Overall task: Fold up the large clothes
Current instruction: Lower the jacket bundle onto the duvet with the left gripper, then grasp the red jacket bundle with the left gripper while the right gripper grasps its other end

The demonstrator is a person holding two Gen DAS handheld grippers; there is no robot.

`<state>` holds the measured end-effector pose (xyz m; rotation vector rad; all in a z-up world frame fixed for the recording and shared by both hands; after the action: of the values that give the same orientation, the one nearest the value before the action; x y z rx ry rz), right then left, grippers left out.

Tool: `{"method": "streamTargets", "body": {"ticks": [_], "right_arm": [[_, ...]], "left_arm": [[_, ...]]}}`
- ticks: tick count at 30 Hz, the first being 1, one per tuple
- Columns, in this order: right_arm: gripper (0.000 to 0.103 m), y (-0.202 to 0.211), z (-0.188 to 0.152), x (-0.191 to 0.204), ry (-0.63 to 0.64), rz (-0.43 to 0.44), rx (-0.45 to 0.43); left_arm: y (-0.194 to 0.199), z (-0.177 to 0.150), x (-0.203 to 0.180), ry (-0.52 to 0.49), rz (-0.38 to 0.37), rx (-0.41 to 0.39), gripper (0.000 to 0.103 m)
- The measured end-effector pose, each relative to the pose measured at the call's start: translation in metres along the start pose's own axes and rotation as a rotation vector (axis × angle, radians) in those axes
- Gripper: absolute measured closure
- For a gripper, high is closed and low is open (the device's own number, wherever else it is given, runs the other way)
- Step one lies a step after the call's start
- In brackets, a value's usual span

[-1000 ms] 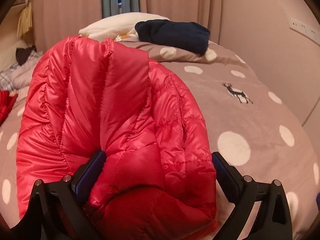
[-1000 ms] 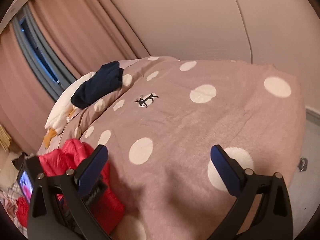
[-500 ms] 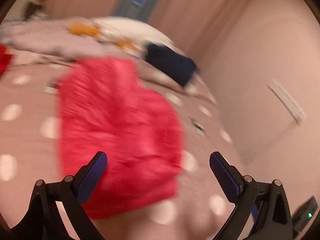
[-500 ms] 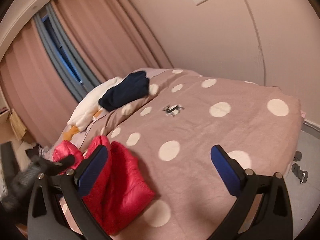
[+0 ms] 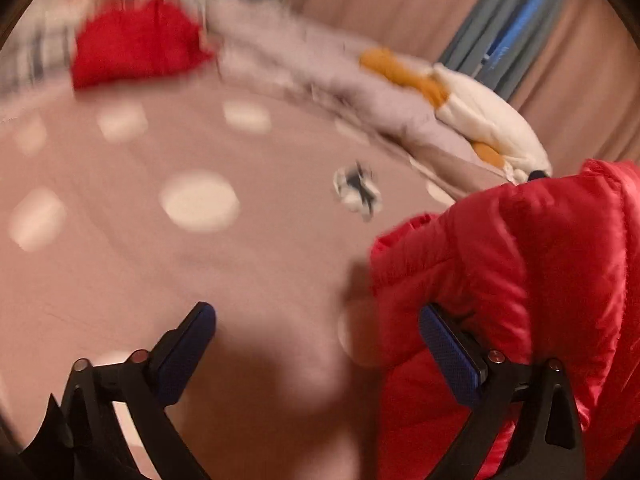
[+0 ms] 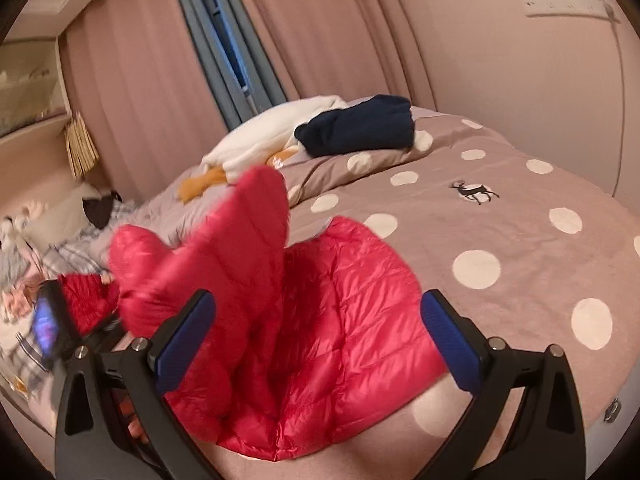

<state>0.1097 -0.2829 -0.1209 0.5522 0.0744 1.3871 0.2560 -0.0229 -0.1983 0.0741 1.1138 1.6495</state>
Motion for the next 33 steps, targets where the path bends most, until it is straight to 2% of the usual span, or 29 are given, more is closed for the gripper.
{"method": "streamTargets", "body": {"ticks": [2,6,9,13,17,21,25,27,29,31,33], "right_arm": [[0.001,-0.011,-0.003,-0.001,0.007,-0.019,0.010],[0.001,-0.021,-0.001,-0.008,-0.044,-0.032,0.014],[0.001,-0.017,0.002,-0.010,-0.057,-0.038,-0.014],[0.001,-0.011,0.011,-0.016,-0.042,-0.091,-0.057],[0.001,-0.002,0.023,-0.034,-0.071,-0.109,-0.090],[0.000,0.003,0.042,-0.044,-0.105,-0.078,-0.136],[0.000,-0.021,0.058,-0.034,-0.120,0.032,-0.093],[0.001,-0.042,0.059,-0.027,-0.129,0.097,-0.042],[0.002,-0.062,0.059,-0.031,-0.155,0.089,-0.015],[0.001,-0.079,0.057,-0.045,-0.198,0.032,-0.014],[0.001,-0.095,0.049,-0.058,-0.241,0.013,0.038]], "left_arm": [[0.001,0.000,0.002,0.026,-0.081,-0.011,0.004],[0.005,-0.001,-0.028,-0.080,-0.129,-0.059,0.004],[0.006,-0.007,-0.052,-0.126,-0.187,-0.050,0.004],[0.003,-0.011,-0.081,-0.182,-0.187,-0.066,0.004],[0.008,-0.018,-0.100,-0.234,-0.195,-0.081,0.004],[0.006,-0.027,-0.117,-0.268,-0.217,-0.067,0.004],[0.004,-0.043,-0.138,-0.306,-0.253,-0.051,0.004],[0.004,-0.049,-0.148,-0.338,-0.238,-0.066,0.004],[0.005,-0.055,-0.158,-0.375,-0.230,-0.084,0.004],[0.003,-0.060,-0.162,-0.363,-0.239,-0.068,0.004],[-0.002,-0.061,-0.164,-0.349,-0.247,-0.056,0.004]]}}
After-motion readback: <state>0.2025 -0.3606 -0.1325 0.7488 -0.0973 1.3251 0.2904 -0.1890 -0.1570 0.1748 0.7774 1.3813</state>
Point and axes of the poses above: each gripper's, at about its wrist camera, not at the fingertips, and y roughly against the way its jaws point, x to its left, z to its top, the point moved 6 cm from there along -y, roughly the way its jaws point, and after that the axes turned 3 degrees about -x, right-handed, at the moved point
